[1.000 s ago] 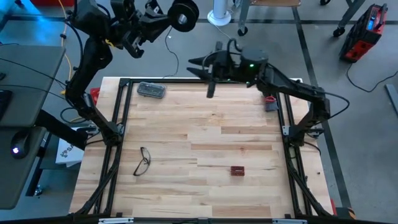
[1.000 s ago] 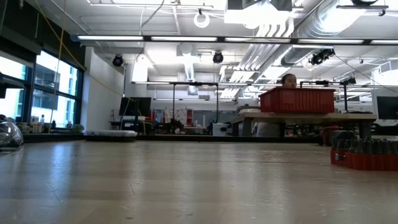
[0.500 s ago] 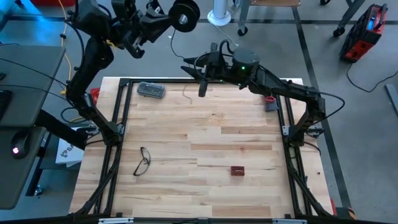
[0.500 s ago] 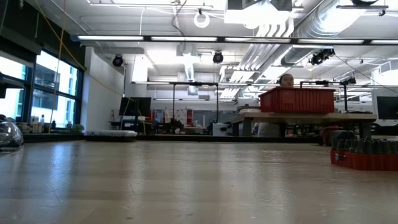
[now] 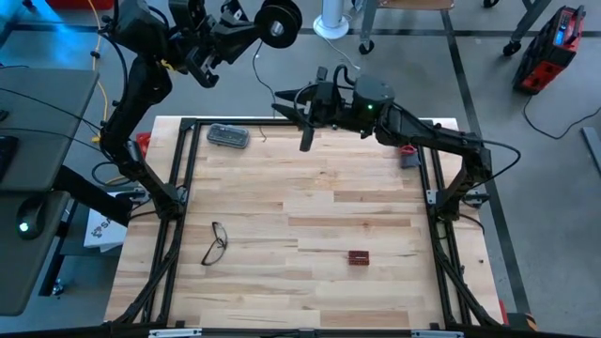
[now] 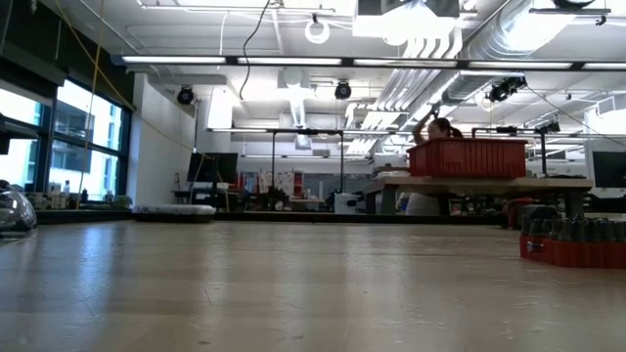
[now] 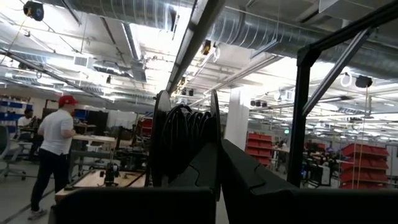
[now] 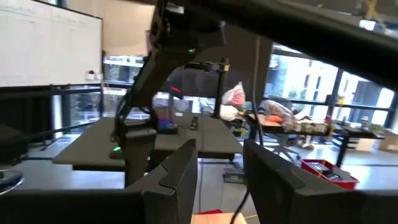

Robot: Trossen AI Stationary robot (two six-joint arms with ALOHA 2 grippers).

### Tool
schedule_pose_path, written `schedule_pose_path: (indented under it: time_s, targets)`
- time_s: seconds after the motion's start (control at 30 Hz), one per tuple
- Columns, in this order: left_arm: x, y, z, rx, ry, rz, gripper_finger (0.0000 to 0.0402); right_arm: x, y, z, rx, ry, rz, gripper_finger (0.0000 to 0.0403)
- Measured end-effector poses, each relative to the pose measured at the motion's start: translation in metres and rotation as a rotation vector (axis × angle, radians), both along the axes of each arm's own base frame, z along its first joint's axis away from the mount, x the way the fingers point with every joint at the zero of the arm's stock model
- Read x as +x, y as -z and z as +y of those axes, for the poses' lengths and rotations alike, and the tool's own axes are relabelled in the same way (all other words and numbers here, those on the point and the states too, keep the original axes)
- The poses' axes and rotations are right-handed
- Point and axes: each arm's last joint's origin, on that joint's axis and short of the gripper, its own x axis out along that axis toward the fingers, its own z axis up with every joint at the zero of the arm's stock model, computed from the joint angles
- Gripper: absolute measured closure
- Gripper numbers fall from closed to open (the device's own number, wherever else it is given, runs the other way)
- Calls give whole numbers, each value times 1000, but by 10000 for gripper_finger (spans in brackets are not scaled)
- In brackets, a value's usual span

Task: Coil cords
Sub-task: Coil the black wire into the spool

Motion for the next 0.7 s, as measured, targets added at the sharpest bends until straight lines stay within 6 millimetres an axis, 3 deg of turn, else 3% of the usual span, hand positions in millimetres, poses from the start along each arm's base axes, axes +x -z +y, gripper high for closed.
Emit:
schedule_pose_path:
  time_s: [0.17, 0.43, 0.53, 0.7]
  targets:
    - [2, 0, -2, -1, 9, 1, 401, 5, 6, -5, 7, 92, 15, 281]
    - [4, 1, -2, -9, 18, 5, 401, 14, 15, -6, 9, 96, 40, 285]
    - [4, 1, -2, -9, 18, 5, 401, 14, 14, -2, 3, 98, 28, 312]
    - [4, 1, -2, -9, 18, 7, 401, 13, 11, 3, -36, 99, 30, 388]
